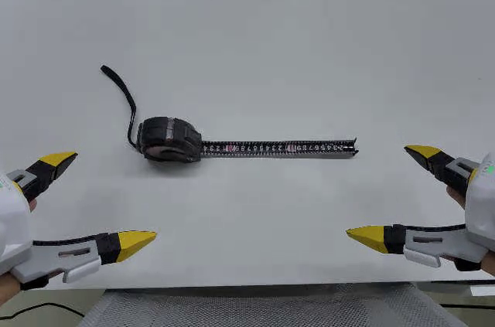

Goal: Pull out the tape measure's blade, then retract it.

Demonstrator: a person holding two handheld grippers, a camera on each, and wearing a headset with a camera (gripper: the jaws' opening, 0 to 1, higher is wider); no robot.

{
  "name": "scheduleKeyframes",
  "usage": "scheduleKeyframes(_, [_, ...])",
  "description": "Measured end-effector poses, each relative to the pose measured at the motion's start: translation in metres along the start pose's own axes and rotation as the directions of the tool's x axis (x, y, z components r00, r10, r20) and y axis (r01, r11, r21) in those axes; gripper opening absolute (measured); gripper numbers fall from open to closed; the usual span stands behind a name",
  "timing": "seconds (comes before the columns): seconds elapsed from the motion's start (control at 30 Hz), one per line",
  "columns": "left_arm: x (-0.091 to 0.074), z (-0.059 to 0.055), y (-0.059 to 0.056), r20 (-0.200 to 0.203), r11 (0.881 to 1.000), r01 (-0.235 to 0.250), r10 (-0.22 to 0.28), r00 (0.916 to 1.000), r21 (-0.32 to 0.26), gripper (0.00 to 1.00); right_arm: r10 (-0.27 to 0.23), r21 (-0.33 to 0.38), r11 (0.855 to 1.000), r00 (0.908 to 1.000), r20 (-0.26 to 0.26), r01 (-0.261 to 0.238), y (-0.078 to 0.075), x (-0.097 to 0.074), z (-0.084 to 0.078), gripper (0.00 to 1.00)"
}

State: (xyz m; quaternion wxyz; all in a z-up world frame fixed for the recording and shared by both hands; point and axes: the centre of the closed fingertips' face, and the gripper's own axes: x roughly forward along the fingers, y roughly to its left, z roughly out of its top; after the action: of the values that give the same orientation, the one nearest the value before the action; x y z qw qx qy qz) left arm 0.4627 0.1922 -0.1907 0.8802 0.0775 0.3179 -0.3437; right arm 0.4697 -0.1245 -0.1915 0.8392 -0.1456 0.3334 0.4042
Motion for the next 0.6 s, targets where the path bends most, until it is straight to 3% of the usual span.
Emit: scheduleKeyframes(0.6, [-0.001,-0.0031,-0.0017,-0.008,1.0,0.011,-0.011,0.9999,-0.004,0.95,0.006,0.024,1.0,0.9999,-0.009,-0.006,-0.0001,0.001,-0.0099,0.95])
